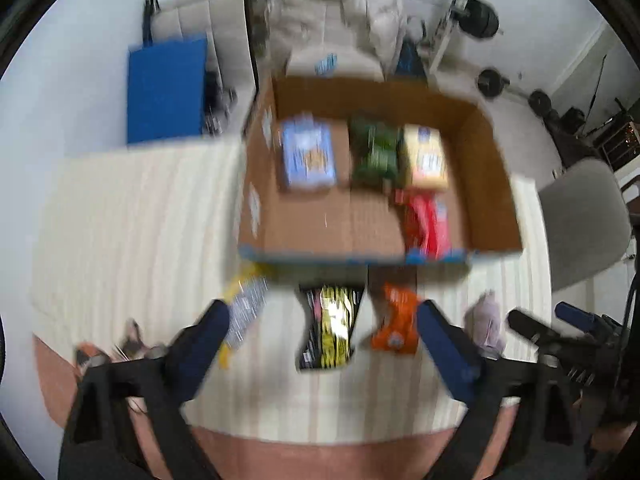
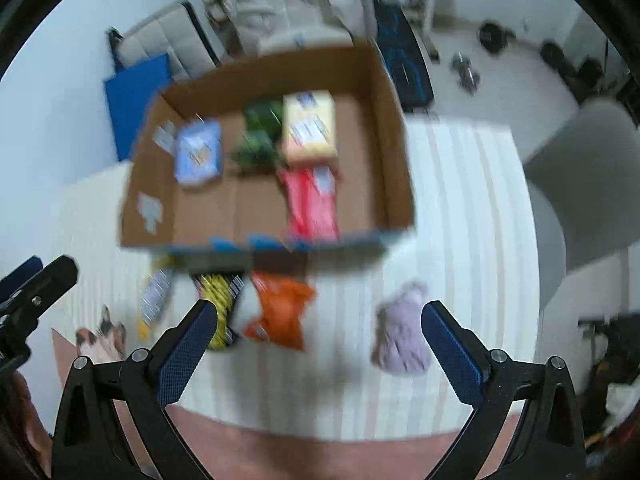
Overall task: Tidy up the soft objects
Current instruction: 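Grasp the orange snack bag with the right tool while the left grasps the Shoe Shine Wipe pack, then place the orange bag and Shoe Shine Wipe pack into the box with both tools, then grasp the lilac sock with the right tool while the left grasps the yellow sponge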
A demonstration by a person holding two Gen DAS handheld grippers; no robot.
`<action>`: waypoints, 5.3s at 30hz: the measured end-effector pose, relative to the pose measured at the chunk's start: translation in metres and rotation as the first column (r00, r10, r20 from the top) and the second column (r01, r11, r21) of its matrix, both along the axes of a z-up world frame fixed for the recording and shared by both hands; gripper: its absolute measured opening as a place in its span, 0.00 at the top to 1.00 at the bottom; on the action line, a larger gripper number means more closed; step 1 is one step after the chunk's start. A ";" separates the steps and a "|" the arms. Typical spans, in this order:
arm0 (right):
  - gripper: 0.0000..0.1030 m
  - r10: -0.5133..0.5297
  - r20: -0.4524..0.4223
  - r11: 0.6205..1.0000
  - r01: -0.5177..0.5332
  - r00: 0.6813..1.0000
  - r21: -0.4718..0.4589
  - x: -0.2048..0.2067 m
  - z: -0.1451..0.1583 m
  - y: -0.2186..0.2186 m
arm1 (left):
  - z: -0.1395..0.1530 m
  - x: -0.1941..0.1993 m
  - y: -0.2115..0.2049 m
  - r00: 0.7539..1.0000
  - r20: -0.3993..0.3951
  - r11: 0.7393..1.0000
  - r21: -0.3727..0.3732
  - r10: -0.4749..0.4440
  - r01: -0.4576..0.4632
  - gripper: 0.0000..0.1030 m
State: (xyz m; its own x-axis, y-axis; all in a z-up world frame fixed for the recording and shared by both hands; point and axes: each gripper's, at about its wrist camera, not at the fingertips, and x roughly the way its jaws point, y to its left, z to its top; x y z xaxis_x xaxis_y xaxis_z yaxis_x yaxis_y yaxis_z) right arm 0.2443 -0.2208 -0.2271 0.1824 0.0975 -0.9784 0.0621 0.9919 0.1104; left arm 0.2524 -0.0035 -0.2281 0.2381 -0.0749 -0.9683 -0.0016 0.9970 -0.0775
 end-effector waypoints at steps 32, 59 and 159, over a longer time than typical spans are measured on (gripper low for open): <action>0.47 -0.014 -0.247 0.975 0.068 0.969 0.213 0.007 -0.181 0.059 | -0.193 -0.028 -0.012 0.947 -0.309 0.996 -0.005 0.088 -0.095 0.58; 0.53 0.058 -0.001 0.979 -0.056 0.998 0.195 -0.094 0.025 -0.010 | 0.037 -0.090 -0.056 0.999 0.026 0.998 -0.051 -0.046 0.047 0.62; 0.00 -0.046 0.099 0.999 0.046 0.994 0.002 0.032 0.024 0.026 | 0.016 0.031 0.042 0.992 0.106 0.985 0.149 0.067 -0.082 0.02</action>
